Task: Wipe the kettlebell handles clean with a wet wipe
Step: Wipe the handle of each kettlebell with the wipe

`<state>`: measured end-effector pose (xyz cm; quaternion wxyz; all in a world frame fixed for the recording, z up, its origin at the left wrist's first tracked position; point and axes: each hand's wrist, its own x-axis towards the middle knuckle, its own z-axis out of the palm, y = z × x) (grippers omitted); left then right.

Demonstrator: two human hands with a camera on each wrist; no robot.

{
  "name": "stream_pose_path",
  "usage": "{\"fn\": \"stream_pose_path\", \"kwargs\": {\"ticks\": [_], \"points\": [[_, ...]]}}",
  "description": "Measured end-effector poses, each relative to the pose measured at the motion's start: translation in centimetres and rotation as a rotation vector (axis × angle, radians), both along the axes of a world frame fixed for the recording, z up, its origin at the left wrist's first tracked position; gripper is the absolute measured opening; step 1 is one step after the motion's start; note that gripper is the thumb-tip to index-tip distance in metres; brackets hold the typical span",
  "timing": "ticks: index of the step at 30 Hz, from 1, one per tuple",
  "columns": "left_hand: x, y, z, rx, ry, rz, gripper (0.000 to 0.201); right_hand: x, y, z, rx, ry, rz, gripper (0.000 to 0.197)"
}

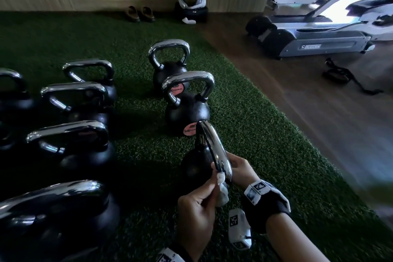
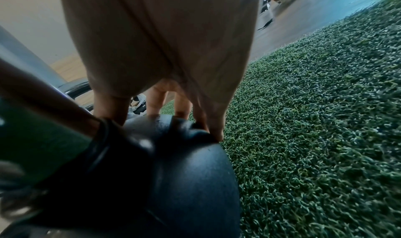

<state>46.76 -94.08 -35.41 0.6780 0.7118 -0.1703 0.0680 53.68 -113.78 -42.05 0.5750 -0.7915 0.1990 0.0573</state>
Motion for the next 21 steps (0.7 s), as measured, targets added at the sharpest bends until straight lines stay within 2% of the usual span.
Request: {"fn": "stream_pose_path", "kwargs": {"ticks": [5, 8, 10, 12, 15, 17, 19, 21], "points": [[0.0, 0.0, -1.8, 0.119, -0.21, 0.044, 0.041, 0.0, 0.0, 0.1, -0.061, 0.033, -0.012, 0.067], [0.6, 0.4, -3.5, 0.23, -0.19, 0.03, 0.04, -0.1, 0.4, 0.6, -0.132, 0.053, -0.034, 0.066], [1.2, 0.8, -3.6, 0.348, -0.176, 0.014, 0.036, -0.3, 0.6, 0.9, -0.156, 0.051, -0.054, 0.069], [1.9, 1.2, -3.0, 0.383, -0.141, -0.019, 0.033, -0.6, 0.8, 1.3, -0.154, 0.057, -0.039, 0.069], [2.9, 1.8, -0.8, 0.255, 0.179, -0.077, 0.023, -1.3, 1.4, 4.7, -0.169, 0.044, -0.038, 0.043], [3.6, 2.4, 0.7, 0.114, 0.428, -0.079, 0.026, -1.8, 1.1, 7.5, -0.329, -0.025, -0.102, 0.031], [4.6, 2.8, 2.3, -0.13, 0.683, -0.061, 0.023, -2.7, 0.9, 10.7, -0.51, -0.223, -0.163, 0.027], [5.3, 3.1, 4.0, -0.367, 0.821, -0.044, 0.018, -3.3, 1.4, 13.7, -0.5, -0.459, -0.151, 0.025]]}}
